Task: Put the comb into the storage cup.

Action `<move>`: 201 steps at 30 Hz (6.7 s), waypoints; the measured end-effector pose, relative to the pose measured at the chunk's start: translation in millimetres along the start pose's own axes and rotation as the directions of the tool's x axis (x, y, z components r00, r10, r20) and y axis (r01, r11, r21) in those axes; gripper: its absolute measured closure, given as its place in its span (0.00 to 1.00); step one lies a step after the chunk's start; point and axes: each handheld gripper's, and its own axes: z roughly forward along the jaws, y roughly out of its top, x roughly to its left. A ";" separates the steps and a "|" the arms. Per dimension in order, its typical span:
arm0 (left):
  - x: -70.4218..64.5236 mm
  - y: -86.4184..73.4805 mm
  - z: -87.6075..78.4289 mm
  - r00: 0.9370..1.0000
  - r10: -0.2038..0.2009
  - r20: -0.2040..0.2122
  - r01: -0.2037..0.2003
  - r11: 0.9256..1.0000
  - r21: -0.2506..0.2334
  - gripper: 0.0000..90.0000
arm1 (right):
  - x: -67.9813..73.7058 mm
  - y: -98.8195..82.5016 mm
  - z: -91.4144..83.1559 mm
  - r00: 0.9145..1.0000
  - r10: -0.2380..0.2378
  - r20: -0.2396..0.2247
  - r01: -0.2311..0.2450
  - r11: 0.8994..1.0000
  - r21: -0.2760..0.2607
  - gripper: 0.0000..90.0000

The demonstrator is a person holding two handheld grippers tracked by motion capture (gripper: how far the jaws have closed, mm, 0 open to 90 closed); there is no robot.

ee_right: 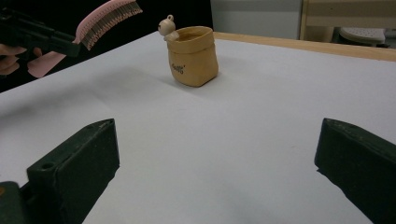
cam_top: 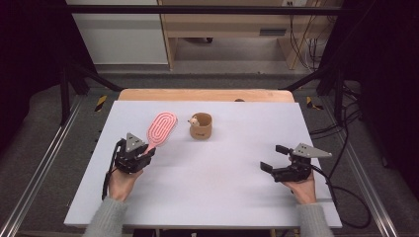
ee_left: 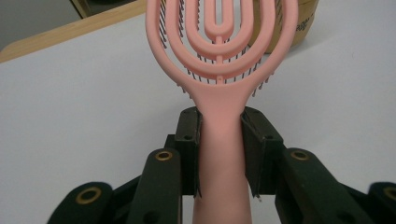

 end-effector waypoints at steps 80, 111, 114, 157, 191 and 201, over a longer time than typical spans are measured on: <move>-67.1 23.1 -13.1 0.996 0.092 0.023 -0.087 0.985 -0.150 0.77 | 52.4 33.6 24.3 0.997 0.057 -0.050 -0.059 0.997 -0.053 0.01; -90.2 34.5 2.5 0.993 0.069 0.094 -0.050 0.981 -0.190 0.77 | 58.7 49.6 30.5 0.996 0.072 -0.059 -0.076 0.995 -0.059 0.01; -92.0 33.6 4.2 0.993 0.067 0.100 -0.047 0.981 -0.189 0.77 | 61.0 51.4 34.0 0.996 0.071 -0.060 -0.075 0.996 -0.055 0.01; -121.8 18.7 19.2 0.988 0.076 0.133 -0.048 0.978 -0.205 0.77 | 78.1 58.8 66.9 0.988 0.133 -0.082 -0.134 0.991 -0.014 0.01; -149.8 15.4 20.0 0.980 0.129 0.153 -0.093 0.971 -0.221 0.77 | 75.7 56.8 76.5 0.979 0.193 -0.071 -0.194 0.981 -0.008 0.03; -154.4 15.0 18.5 0.978 0.136 0.161 -0.097 0.969 -0.227 0.77 | 74.3 56.1 79.6 0.975 0.211 -0.075 -0.212 0.977 0.001 0.06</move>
